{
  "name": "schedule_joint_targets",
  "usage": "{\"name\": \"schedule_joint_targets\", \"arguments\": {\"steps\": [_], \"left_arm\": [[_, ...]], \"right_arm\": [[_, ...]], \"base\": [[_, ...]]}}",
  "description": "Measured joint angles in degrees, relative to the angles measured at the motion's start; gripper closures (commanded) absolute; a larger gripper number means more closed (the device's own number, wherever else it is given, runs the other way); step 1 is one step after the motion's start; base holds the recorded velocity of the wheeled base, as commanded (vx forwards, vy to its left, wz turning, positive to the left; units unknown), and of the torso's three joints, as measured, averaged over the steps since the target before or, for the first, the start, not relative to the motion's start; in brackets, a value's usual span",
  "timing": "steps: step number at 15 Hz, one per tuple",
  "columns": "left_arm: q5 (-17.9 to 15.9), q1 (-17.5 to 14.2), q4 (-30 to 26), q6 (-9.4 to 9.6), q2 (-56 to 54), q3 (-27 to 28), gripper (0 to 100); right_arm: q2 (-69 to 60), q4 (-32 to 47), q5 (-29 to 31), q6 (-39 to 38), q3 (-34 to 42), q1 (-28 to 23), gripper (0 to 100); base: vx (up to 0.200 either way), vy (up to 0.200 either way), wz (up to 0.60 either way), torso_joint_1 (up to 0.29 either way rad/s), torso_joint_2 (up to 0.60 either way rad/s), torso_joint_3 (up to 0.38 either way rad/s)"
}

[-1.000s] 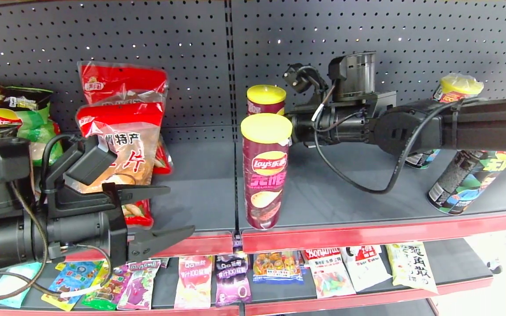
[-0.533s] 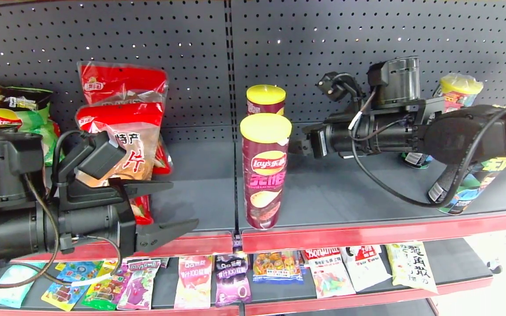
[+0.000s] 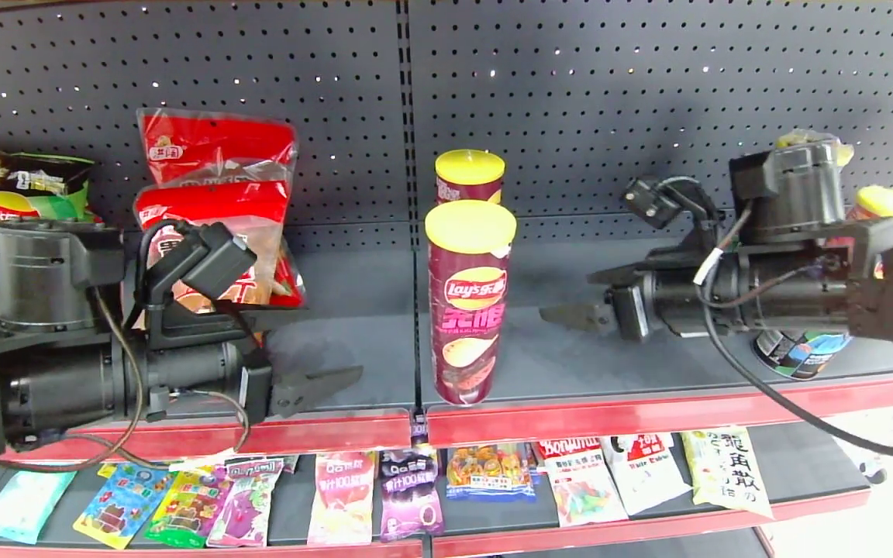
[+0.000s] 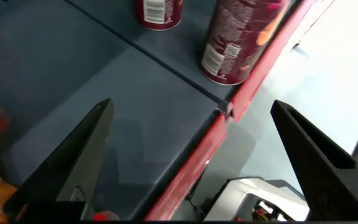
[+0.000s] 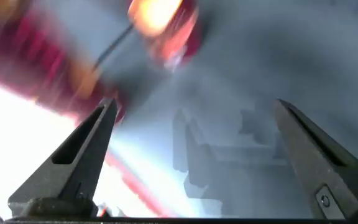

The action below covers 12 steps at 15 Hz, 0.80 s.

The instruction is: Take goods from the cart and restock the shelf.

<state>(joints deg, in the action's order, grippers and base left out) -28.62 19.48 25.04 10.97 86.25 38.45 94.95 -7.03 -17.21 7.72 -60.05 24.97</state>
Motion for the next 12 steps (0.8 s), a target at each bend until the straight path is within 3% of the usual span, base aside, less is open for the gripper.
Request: {"name": "schedule_joint_targets", "arguments": {"steps": [2, 6, 12], "left_arm": [[3.1, 2.5, 0.0, -0.05, 2.1, 1.3, 0], [4.1, 4.7, 0.0, -0.06, 5.8, 2.7, 0], [7.3, 5.7, 0.0, -0.05, 11.3, 6.8, 0]], "right_arm": [[-8.1, -0.1, -0.2, 0.1, 8.5, 0.6, 0], [-24.7, -0.1, -1.9, -0.1, 22.6, 1.1, 0], [-40.8, 0.2, 3.7, -0.6, 27.5, -4.4, 0]], "base": [[0.000, 0.000, 0.00, 0.000, 0.00, 0.000], [0.000, 0.000, 0.00, 0.000, 0.00, 0.000], [0.000, 0.000, 0.00, 0.000, 0.00, 0.000]]}}
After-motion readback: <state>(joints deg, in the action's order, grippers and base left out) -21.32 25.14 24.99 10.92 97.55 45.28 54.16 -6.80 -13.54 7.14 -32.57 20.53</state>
